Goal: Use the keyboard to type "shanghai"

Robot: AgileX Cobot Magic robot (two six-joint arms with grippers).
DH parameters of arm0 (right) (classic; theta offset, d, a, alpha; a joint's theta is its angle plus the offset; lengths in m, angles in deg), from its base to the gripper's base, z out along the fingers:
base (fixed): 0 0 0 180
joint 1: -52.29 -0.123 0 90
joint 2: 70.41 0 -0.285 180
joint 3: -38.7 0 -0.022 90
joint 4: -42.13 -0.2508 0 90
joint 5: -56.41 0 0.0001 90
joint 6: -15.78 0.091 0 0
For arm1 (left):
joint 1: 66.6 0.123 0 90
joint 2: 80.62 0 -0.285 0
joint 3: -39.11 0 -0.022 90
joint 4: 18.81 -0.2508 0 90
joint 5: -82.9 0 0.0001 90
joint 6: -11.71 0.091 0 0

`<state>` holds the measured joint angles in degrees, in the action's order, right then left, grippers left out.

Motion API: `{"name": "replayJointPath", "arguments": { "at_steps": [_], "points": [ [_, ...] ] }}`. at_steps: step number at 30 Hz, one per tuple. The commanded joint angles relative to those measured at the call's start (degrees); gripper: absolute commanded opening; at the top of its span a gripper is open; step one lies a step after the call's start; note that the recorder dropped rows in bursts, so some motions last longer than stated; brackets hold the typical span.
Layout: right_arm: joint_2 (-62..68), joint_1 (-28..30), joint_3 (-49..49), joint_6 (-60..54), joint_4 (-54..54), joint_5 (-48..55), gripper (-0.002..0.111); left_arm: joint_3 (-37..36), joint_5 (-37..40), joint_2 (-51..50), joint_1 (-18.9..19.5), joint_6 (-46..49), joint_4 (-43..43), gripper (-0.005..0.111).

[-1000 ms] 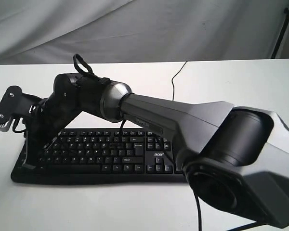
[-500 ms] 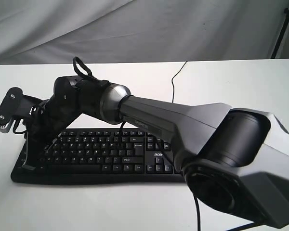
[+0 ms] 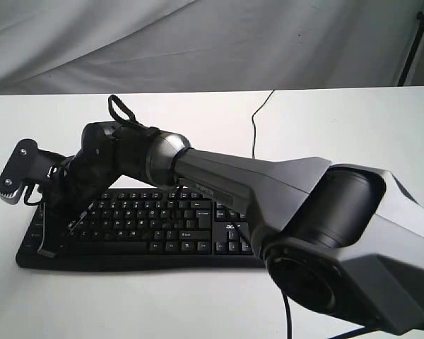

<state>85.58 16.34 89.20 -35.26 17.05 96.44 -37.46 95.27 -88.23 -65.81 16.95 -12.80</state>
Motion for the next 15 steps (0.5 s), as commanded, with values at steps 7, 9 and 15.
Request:
{"name": "replayJointPath", "arguments": {
  "at_steps": [7, 9, 15],
  "points": [
    [0.2, -0.1, 0.4, -1.1, -0.5, 0.1, 0.0, 0.0, -0.1, -0.2, -0.2, -0.1, 0.2, 0.001],
    [0.2, -0.1, 0.4, -1.5, -0.5, 0.1, 0.0, 0.0, -0.1, -0.2, -0.2, -0.1, 0.2, 0.001],
    [0.2, -0.1, 0.4, -1.6, -0.5, 0.1, 0.0, 0.0, -0.1, -0.2, -0.2, -0.1, 0.2, 0.001]
  ]
}}
